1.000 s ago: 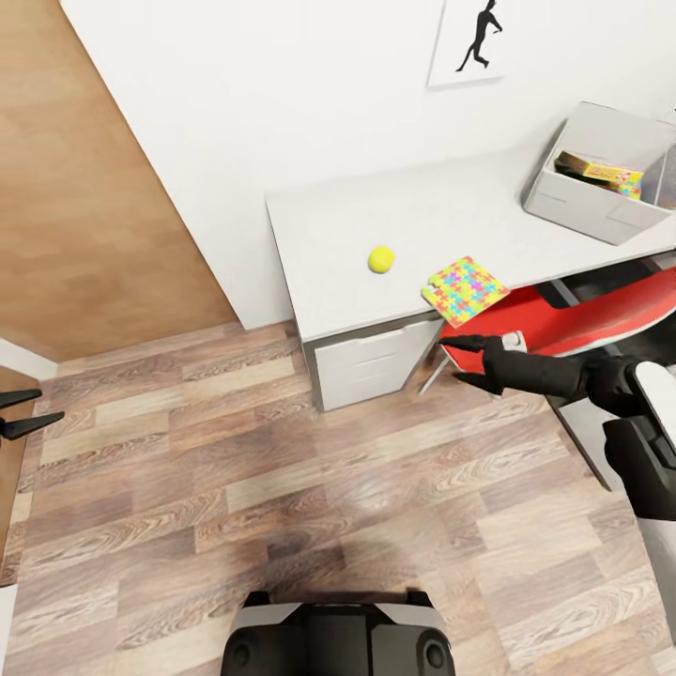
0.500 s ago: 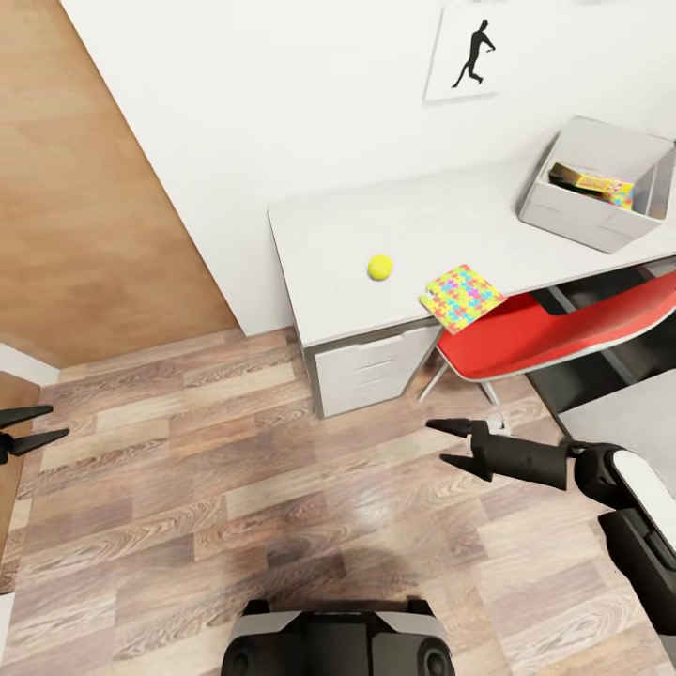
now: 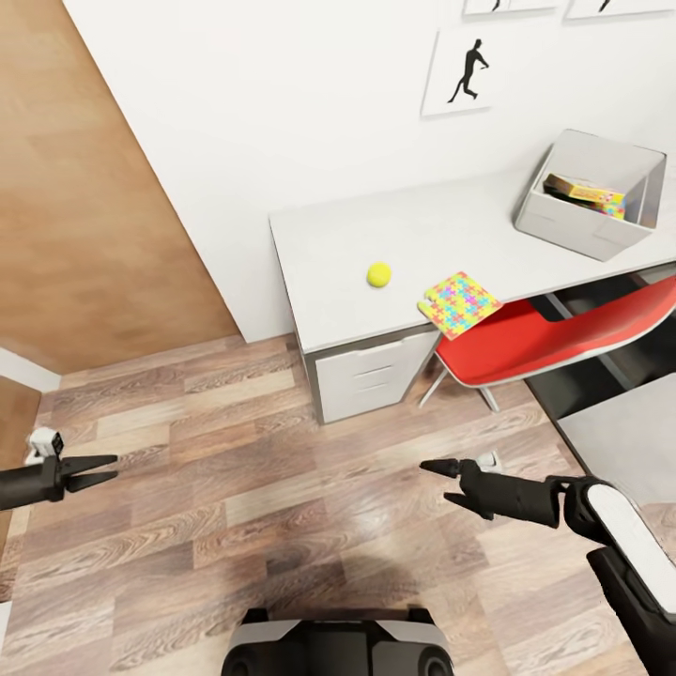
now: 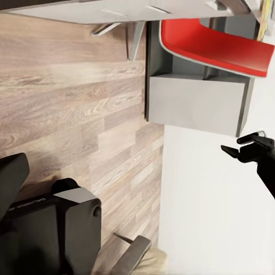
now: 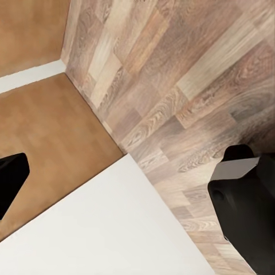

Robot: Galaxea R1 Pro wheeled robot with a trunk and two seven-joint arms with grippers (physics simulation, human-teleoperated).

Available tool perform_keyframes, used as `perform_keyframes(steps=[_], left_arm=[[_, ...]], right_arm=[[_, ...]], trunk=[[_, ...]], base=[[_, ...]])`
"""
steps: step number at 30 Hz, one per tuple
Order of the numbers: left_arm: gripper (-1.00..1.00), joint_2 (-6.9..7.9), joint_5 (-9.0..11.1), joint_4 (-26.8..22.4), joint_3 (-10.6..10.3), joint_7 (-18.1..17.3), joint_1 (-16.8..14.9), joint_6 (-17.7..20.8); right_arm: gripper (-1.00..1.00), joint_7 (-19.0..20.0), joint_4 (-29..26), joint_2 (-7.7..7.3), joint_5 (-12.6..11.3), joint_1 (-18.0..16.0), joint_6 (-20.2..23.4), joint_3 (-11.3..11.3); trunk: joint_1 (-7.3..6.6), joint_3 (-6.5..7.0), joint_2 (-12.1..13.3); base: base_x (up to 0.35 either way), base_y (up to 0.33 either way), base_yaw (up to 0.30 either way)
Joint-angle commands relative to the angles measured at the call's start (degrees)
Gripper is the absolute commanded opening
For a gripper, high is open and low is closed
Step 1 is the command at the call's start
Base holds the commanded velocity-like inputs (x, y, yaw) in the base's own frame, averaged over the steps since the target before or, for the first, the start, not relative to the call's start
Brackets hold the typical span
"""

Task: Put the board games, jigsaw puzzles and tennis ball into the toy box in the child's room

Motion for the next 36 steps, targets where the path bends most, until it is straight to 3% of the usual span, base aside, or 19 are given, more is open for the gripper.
perform_keyframes(steps=[1, 4, 9, 15, 29, 33, 36], left_arm=[[1.0, -0.15, -0.53, 0.01, 0.01, -0.22, -0.03, 0.53], [1.0, -0.35, -1.13, 0.02, -0.09, -0.22, -0.04, 0.31], [1.0, -0.45, -1.4, 0.04, -0.25, -0.22, -0.04, 0.18], [1.0, -0.47, -1.41, 0.04, 0.16, 3.55, -0.04, 0.27], [1.0, -0.53, -1.43, 0.04, 0.03, 6.57, -0.04, 0.51], [1.0, -0.54, -1.4, 0.04, 0.15, 6.57, -0.04, 0.2], [1.0, -0.54, -1.36, 0.04, 0.16, 6.6, -0.04, 0.07]], right_arm=[[1.0, 0.08, -0.02, 0.66, 1.41, 0.39, 0.01, 0.03], [1.0, 1.66, -0.09, 1.62, 5.94, 1.46, 0.01, -0.05], [1.0, 2.85, -0.37, 3.26, 10.46, 1.92, 0.01, -0.26], [1.0, 3.15, -0.45, 4.43, 12.22, 2.09, 0.01, -0.53], [1.0, 3.15, -0.44, 4.47, 12.83, 2.14, -0.55, -0.72], [1.0, 3.18, -0.1, 4.11, 14.64, 2.16, -2.29, -0.72], [1.0, 3.2, 0.02, 4.06, 17.93, 2.16, -3.19, -0.68]], trunk=[[0.03, 0.03, -0.09], [0.03, 0.31, -0.09], [0.03, 0.78, -0.09], [0.03, 1.34, -0.09], [0.03, 2.66, -0.09], [0.03, 3.04, -0.09], [0.03, 3.32, -0.09]], base=[[0.0, 0.0, 0.0], [0.0, 0.0, 0.0], [0.0, 0.0, 0.0], [0.0, 0.0, 0.0], [0.0, 0.0, 0.0], [0.0, 0.0, 0.0], [0.0, 0.0, 0.0]])
